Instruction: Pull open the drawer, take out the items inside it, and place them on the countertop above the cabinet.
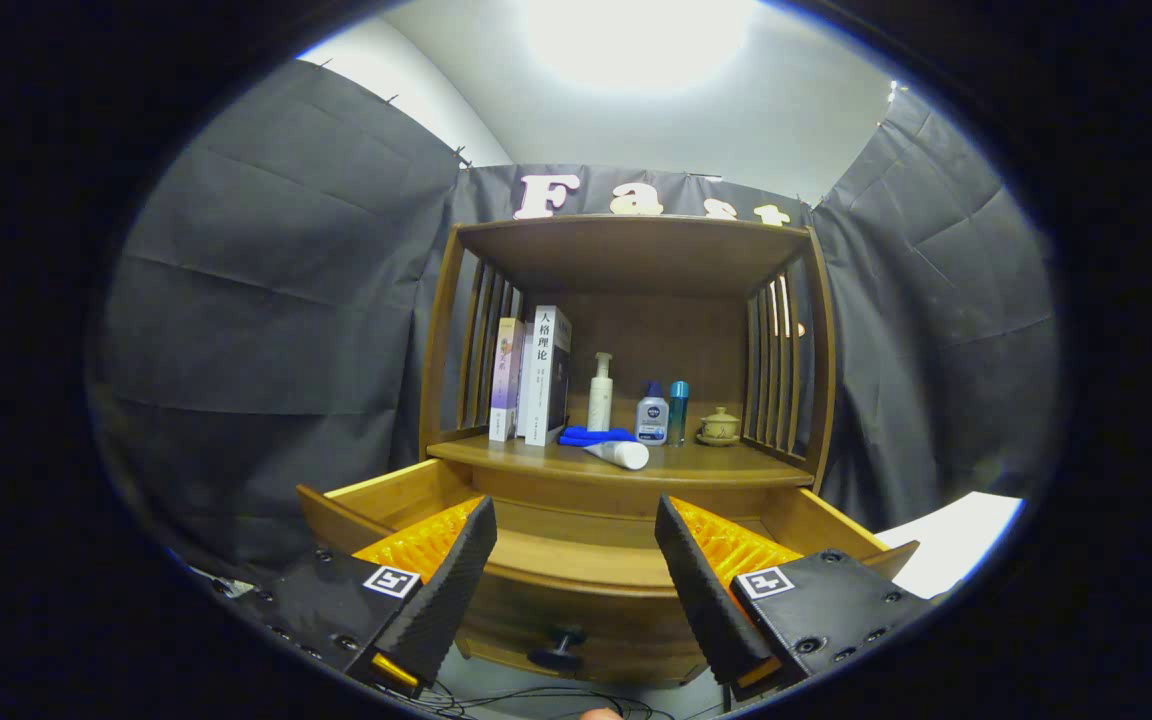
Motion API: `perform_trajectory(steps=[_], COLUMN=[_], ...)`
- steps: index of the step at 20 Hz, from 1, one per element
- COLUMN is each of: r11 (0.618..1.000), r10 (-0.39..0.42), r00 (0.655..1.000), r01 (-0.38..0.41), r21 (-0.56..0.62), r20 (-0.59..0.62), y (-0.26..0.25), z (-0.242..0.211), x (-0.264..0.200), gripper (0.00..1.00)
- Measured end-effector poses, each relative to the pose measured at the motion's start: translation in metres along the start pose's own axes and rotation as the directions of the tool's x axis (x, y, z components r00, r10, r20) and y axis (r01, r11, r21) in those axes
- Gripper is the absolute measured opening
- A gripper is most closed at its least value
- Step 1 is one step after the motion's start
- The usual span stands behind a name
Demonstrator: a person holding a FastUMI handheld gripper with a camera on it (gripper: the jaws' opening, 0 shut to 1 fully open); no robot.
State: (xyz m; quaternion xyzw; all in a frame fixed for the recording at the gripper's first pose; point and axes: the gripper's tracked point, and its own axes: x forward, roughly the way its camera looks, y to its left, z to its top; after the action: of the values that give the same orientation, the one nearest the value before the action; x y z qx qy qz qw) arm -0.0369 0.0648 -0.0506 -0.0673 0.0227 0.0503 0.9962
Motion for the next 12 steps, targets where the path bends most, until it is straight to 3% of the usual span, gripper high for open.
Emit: perform_trajectory(steps=[12], r11=[1.0], r10=[0.007], r00=[0.982], r01=[-0.011], r21=[-0.021], r20=[-0.19], y=[0.013], z=[-0.113], x=[0.002], gripper=[0.99])
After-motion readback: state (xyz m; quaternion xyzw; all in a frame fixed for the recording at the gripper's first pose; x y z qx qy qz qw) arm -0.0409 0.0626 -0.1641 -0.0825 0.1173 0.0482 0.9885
